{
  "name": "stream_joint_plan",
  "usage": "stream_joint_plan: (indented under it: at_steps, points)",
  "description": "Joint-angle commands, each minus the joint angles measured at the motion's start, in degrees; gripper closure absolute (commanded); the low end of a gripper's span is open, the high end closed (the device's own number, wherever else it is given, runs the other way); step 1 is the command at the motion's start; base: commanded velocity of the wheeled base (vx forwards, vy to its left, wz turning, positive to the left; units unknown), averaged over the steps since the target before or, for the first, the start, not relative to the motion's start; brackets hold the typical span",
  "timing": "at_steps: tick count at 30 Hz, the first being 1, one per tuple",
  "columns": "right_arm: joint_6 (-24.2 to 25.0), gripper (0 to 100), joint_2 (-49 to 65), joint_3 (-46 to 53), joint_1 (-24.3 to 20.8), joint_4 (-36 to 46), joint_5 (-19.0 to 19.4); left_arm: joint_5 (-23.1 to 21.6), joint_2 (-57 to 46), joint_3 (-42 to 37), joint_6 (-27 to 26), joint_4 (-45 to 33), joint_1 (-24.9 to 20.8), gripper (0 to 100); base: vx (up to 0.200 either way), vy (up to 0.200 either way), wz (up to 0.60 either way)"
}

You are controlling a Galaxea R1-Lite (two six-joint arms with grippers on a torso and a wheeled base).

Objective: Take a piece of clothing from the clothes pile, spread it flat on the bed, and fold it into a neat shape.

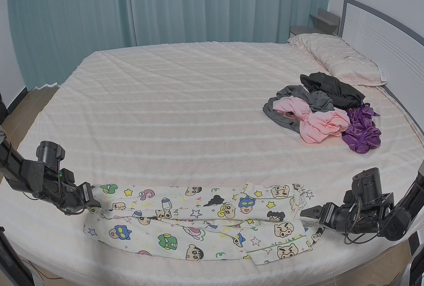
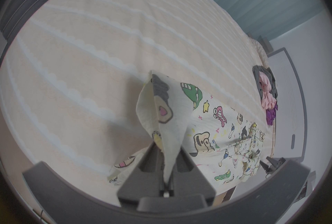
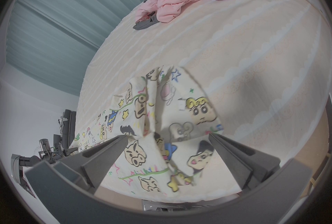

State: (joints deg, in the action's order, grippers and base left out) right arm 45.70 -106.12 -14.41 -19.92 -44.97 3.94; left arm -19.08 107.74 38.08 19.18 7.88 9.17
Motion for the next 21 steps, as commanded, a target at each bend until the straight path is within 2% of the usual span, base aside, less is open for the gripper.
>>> stream_joint_plan:
  at_steps: [1, 9, 13, 15, 21]
  points:
    - [0.0, 0, 0.0, 0.0, 0.0, 0.0, 0.0, -0.2, -3.2, 0.5, -0.2, -0.8, 2.9, 100, 0.000, 0.000, 0.00]
    - [0.0, 0, 0.0, 0.0, 0.1, 0.0, -0.1, -0.3, -5.5, 2.4, -4.5, -4.1, 10.2, 100, 0.000, 0.000, 0.00]
    - [0.0, 0, 0.0, 0.0, 0.1, 0.0, 0.0, -0.5, -6.5, 6.7, -5.8, -8.6, 14.4, 100, 0.000, 0.000, 0.00]
    - [0.0, 0, -0.1, 0.0, 0.1, 0.0, 0.0, -2.0, -7.3, 9.7, -7.0, -12.4, 17.1, 100, 0.000, 0.000, 0.00]
    - [0.0, 0, 0.1, 0.0, 0.2, 0.0, -0.2, -2.7, -7.8, 16.2, -12.7, -19.0, 24.1, 100, 0.000, 0.000, 0.00]
